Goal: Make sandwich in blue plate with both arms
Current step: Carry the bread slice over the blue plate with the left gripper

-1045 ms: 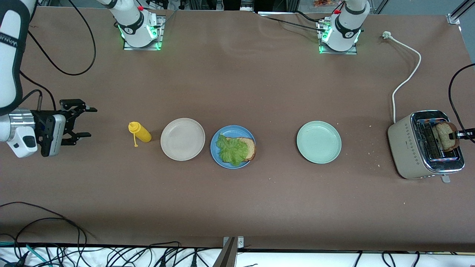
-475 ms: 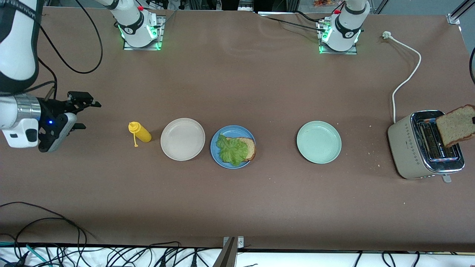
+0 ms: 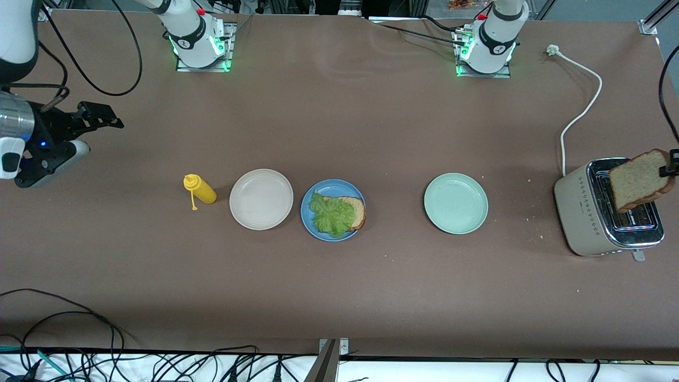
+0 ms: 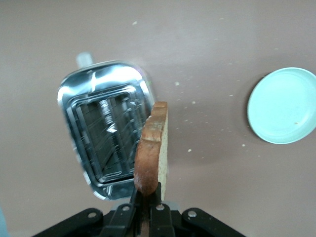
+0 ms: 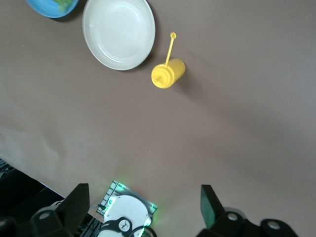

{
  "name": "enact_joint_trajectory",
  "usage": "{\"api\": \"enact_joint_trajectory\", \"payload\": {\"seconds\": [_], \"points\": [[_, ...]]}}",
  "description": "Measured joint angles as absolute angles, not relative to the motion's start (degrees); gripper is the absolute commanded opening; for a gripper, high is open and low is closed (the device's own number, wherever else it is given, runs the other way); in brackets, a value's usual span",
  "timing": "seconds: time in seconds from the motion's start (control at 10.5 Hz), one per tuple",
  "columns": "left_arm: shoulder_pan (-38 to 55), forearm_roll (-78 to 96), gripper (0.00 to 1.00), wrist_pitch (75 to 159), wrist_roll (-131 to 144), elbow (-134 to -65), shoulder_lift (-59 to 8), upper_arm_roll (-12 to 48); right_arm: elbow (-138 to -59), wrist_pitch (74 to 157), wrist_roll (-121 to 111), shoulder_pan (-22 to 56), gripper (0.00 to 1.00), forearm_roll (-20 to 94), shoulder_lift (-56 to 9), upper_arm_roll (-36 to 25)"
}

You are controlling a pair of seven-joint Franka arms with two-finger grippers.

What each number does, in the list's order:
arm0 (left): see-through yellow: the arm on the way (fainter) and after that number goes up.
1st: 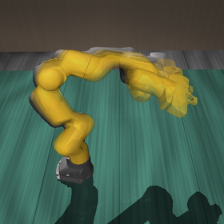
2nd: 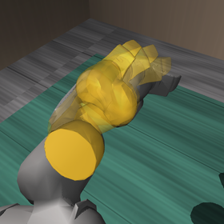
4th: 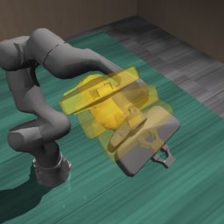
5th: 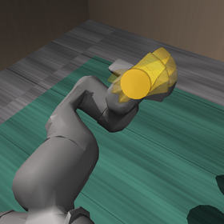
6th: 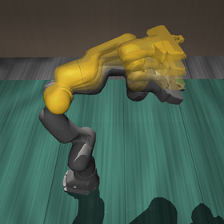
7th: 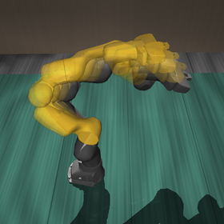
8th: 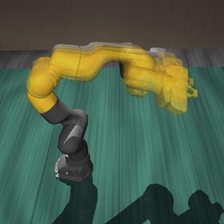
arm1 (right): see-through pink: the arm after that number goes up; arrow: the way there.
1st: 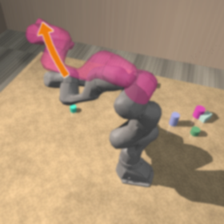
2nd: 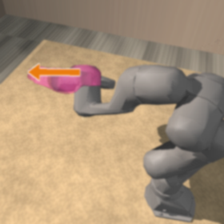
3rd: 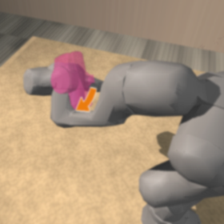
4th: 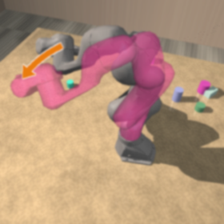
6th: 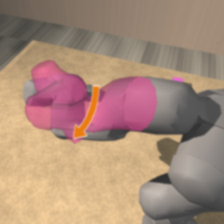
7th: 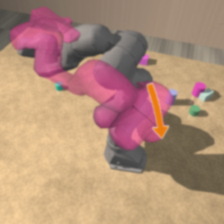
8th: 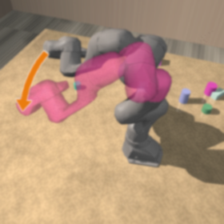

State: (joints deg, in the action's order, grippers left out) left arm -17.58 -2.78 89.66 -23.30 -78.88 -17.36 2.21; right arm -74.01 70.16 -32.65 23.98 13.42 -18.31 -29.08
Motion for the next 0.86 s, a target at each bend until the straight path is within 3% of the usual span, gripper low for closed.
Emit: {"api": "enact_joint_trajectory", "payload": {"seconds": [0.38, 0.67, 0.86], "points": [[-15.4, -0.3, 0.0, 89.8, -21.8, -76.9, -17.4, 8.7, -77.3, 69.3, -11.8, 26.3, 1.0, 8.9, -15.5, -25.3], [-8.4, 4.5, 0.0, 89.8, -11.6, -77.3, -18.5, 9.0, -91.9, 77.2, 3.1, 15.9, 1.0, 3.9, -4.1, -7.0], [-2.2, 8.3, 0.0, 90.7, -4.8, -78.6, -19.4, 9.1, -101.1, 85.5, 1.5, 8.9, 1.0, 3.4, 2.1, -2.5]]}}
